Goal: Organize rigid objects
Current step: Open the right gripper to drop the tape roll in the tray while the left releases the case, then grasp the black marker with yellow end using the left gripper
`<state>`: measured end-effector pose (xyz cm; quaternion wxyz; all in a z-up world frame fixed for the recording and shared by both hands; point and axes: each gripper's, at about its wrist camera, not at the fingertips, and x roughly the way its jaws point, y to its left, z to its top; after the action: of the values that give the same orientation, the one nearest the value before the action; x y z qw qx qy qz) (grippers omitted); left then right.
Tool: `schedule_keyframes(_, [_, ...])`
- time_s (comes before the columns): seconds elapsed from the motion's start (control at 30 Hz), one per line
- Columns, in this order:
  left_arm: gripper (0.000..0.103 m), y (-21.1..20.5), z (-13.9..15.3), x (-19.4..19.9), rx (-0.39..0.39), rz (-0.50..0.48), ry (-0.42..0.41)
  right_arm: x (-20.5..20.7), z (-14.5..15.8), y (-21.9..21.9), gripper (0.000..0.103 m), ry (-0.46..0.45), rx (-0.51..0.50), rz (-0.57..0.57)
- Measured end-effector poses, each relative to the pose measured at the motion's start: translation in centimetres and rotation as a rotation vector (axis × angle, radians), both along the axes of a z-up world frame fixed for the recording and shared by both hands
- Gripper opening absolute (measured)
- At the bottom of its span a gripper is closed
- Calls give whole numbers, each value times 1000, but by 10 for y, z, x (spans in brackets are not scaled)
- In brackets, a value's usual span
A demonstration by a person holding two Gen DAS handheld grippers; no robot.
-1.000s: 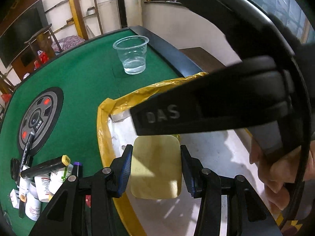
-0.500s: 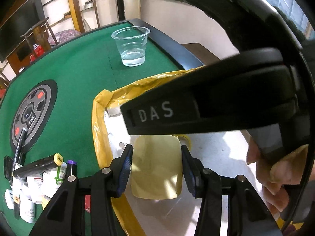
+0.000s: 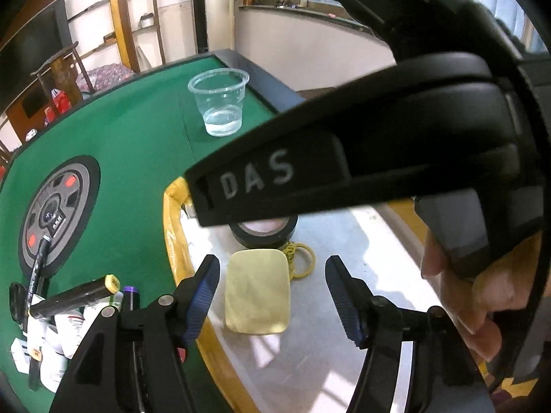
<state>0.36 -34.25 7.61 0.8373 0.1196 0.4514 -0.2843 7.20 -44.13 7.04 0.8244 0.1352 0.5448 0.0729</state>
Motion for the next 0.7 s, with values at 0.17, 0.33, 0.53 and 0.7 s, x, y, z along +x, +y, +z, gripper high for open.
schedule_keyframes(0.17, [70,17,22,-8,-35,-12,-37,-13,24,-3,68,-46,6,-31])
schedule_keyframes(0.33, [70,45,44,-15,-83,5,-50,-26,46,4,68,-82,33,-52])
schedule_keyframes(0.53, [70,96,62,-20,-128,53,-84,-40,69,29,68,-126,59,-38])
schedule_keyframes(0.7, [72,147,67,-20,-149,125,-93,-45,76,67,68,-127,93,20])
